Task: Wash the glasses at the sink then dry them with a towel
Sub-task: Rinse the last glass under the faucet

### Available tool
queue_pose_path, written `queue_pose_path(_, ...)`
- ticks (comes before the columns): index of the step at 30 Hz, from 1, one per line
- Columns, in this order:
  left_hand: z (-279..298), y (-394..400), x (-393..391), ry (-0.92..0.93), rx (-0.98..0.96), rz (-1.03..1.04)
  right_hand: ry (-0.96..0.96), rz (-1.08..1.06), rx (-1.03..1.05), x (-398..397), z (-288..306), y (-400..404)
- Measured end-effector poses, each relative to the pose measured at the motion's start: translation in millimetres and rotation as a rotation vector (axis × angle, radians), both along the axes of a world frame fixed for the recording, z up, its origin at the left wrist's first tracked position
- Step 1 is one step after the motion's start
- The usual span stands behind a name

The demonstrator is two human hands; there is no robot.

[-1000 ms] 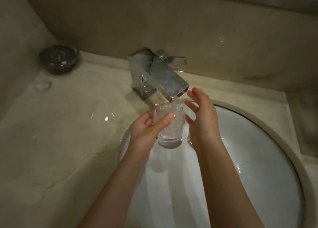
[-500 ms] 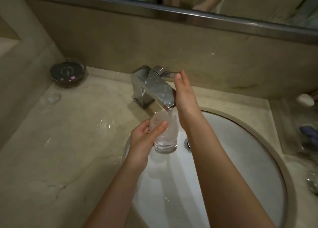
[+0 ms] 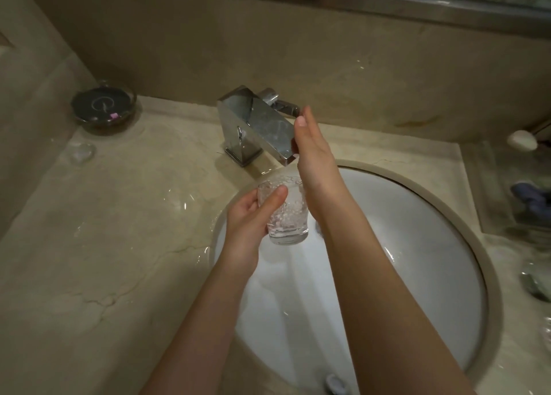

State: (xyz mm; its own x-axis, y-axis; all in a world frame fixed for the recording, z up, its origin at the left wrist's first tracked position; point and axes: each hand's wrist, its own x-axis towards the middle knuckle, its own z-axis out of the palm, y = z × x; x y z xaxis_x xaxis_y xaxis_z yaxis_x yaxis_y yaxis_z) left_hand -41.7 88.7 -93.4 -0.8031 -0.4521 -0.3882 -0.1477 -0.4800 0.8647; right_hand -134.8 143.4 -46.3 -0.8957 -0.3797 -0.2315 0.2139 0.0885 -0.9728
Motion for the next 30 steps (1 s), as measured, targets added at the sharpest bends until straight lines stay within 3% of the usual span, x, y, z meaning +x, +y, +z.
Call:
queue_pose_path(6, -1, 1, 7, -0.034, -0.035, -0.001, -0.128, -0.091, -0.003, 44, -31, 40)
queue_pose_path(10, 4, 3, 12, -0.102, -0.044, -0.075, -0.292, -0.024, -0.08, 69, -50, 59)
queue_pose_path(17, 0, 10, 27, -0.497, -0.039, -0.276, -0.502, -0.02, 0.286, 77, -51, 80)
queue_pose_path(23, 3, 23, 42, -0.51, 0.051, -0.376, -0.649, 0.02, 0.285, 88, -42, 96)
queue_pose_path(30, 18, 35, 53, -0.532, -0.019, -0.33, -0.607, 0.075, 0.216, 100, -21, 116)
